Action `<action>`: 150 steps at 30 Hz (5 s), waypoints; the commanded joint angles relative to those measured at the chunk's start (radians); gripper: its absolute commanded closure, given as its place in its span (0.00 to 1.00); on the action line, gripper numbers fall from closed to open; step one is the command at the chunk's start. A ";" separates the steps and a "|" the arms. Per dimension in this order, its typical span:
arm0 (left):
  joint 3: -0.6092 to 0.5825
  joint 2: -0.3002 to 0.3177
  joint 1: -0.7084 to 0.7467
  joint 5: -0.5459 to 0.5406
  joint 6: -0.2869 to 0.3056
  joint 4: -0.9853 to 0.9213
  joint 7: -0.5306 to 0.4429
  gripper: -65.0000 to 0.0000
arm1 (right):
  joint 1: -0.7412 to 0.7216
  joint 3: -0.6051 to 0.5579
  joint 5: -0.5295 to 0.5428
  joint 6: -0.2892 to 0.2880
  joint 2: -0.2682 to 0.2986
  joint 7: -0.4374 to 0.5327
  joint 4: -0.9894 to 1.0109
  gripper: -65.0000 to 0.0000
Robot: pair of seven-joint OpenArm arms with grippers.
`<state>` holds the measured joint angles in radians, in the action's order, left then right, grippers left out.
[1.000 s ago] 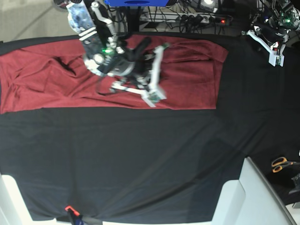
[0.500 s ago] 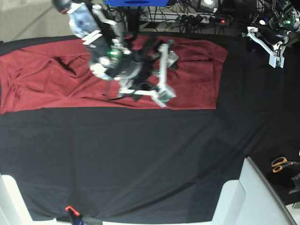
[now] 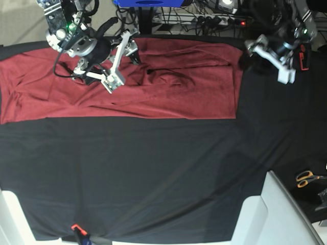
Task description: Fold the T-shirt properly
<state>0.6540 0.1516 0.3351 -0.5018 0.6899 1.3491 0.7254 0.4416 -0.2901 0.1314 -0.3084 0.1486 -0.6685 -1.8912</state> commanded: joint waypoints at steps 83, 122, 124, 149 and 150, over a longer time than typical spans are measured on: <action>-0.356 0.026 0.104 -0.037 0.008 0.367 0.006 1.00 | -0.011 0.001 0.012 -0.004 -0.005 0.026 0.091 0.33; -0.819 -0.195 -0.256 -0.031 -0.263 0.143 0.004 1.00 | -0.008 0.236 0.014 -0.010 -0.054 0.026 0.092 0.33; -0.821 -0.202 -0.276 -0.031 -0.263 0.114 0.004 1.00 | -0.010 0.236 0.014 -0.010 -0.054 0.026 0.092 0.33; -0.891 -0.241 -0.357 -0.031 -0.263 -0.040 -0.002 0.75 | -0.013 0.236 0.014 -0.010 -0.053 0.026 0.089 0.33; -0.891 -0.243 -0.357 -0.031 -0.263 -0.040 -0.002 0.66 | -0.013 0.236 0.014 -0.010 -0.053 0.026 0.089 0.33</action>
<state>-0.2348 -0.0807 -0.0071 -0.5106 0.4175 1.2938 0.7422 0.4305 -0.0586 0.1349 -0.3134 0.0933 -0.6571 -1.7824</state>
